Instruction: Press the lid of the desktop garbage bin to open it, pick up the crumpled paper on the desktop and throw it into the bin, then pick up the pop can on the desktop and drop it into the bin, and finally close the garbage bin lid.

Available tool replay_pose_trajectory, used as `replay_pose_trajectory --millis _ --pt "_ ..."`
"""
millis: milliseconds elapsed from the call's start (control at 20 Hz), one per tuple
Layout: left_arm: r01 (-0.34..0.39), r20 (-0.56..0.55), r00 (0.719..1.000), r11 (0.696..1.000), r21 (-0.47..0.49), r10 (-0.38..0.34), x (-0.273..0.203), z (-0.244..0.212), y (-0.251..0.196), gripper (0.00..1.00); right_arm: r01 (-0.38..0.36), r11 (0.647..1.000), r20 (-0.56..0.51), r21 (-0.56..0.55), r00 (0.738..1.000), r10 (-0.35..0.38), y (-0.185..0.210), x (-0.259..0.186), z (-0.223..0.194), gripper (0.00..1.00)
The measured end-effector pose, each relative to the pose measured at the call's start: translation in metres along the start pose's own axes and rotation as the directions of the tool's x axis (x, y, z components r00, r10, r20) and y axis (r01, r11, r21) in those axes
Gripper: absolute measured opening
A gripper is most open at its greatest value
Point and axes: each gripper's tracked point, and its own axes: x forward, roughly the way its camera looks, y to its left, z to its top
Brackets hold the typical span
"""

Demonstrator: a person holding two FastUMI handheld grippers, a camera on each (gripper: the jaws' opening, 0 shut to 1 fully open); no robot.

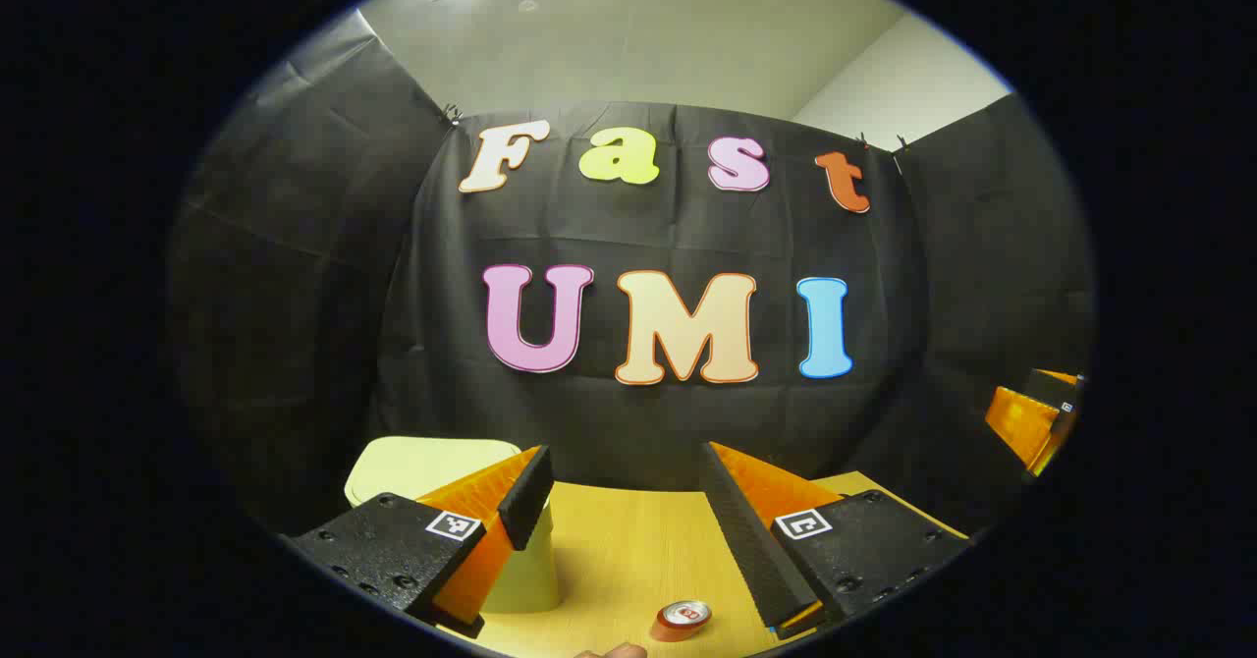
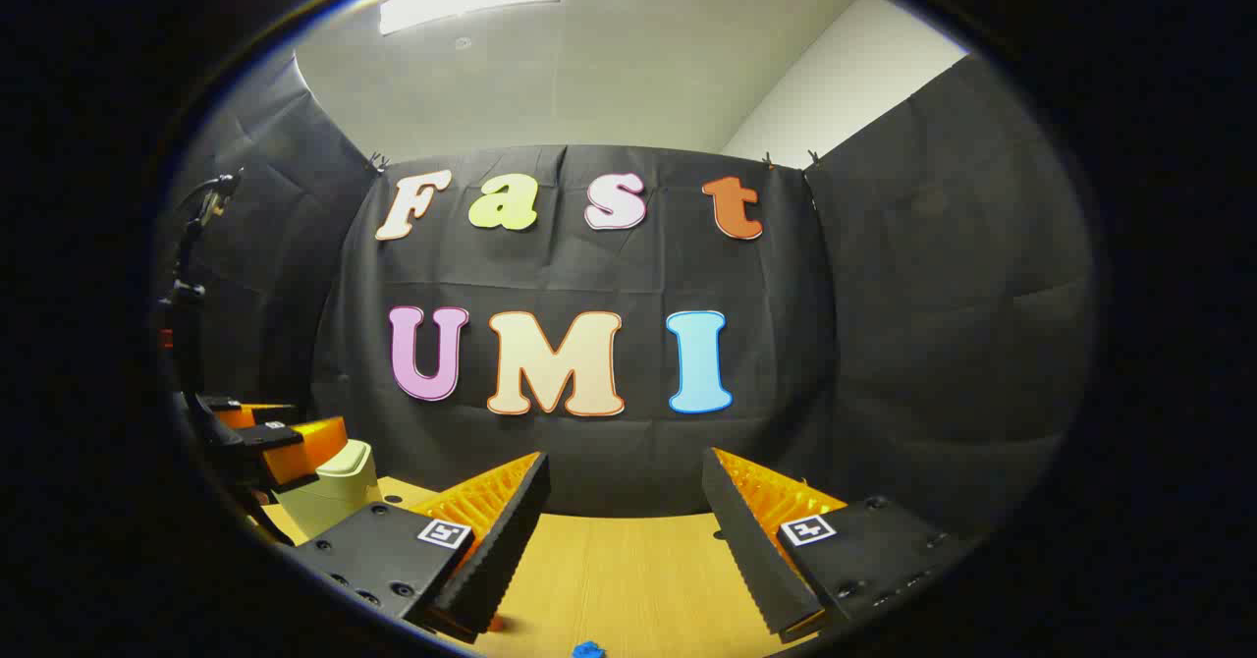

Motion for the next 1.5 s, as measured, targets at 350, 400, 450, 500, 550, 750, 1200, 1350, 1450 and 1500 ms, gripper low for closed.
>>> replay_pose_trajectory --millis 350,400,450,500,550,750,1200,1350,1450,1500 --pt "0.011 0.033 0.999 0.999 0.032 -0.012 -0.008 0.009 -0.015 0.93 0.0 1.0 0.021 -0.01 1.0 0.0 -0.01 0.0 0.008 0.98" --pt "0.021 0.041 0.999 0.999 0.032 -0.022 -0.008 0.012 -0.019 0.93 -0.002 1.0 0.023 -0.006 1.0 0.002 -0.012 0.002 0.009 1.0" --pt "0.03 0.047 0.998 0.999 0.032 -0.032 -0.008 0.013 -0.022 0.92 -0.004 1.0 0.022 -0.001 1.0 0.004 -0.012 0.004 0.01 1.0" --pt "0.04 0.052 0.998 0.999 0.03 -0.041 -0.007 0.015 -0.025 0.93 -0.009 1.0 0.021 0.002 1.0 0.009 -0.011 0.004 0.01 0.98" --pt "0.047 0.056 0.997 0.999 0.028 -0.048 -0.006 0.015 -0.026 0.93 -0.011 1.0 0.021 0.004 1.0 0.011 -0.011 0.008 0.01 1.0" --pt "0.049 0.044 0.998 0.998 0.042 -0.05 -0.002 0.014 -0.021 0.93 -0.028 1.0 0.012 0.01 1.0 0.028 -0.005 0.018 0.008 1.0" --pt "-0.028 0.021 0.999 0.998 0.05 0.027 0.0 0.008 0.005 0.93 -0.067 0.998 0.01 0.018 0.998 0.067 0.001 0.027 0.005 1.0" --pt "-0.04 0.026 0.999 0.997 0.07 0.038 0.001 0.01 0.01 0.93 -0.077 0.997 0.004 0.018 0.997 0.077 0.002 0.028 0.003 1.0" --pt "-0.049 0.034 0.998 0.995 0.083 0.046 0.004 0.013 0.014 0.87 -0.082 0.996 -0.003 0.017 0.997 0.082 0.003 0.029 0.001 0.98" --pt "-0.054 0.037 0.998 0.995 0.087 0.051 0.005 0.014 0.016 0.81 -0.083 0.996 -0.005 0.016 0.997 0.083 0.002 0.028 -0.001 0.98"
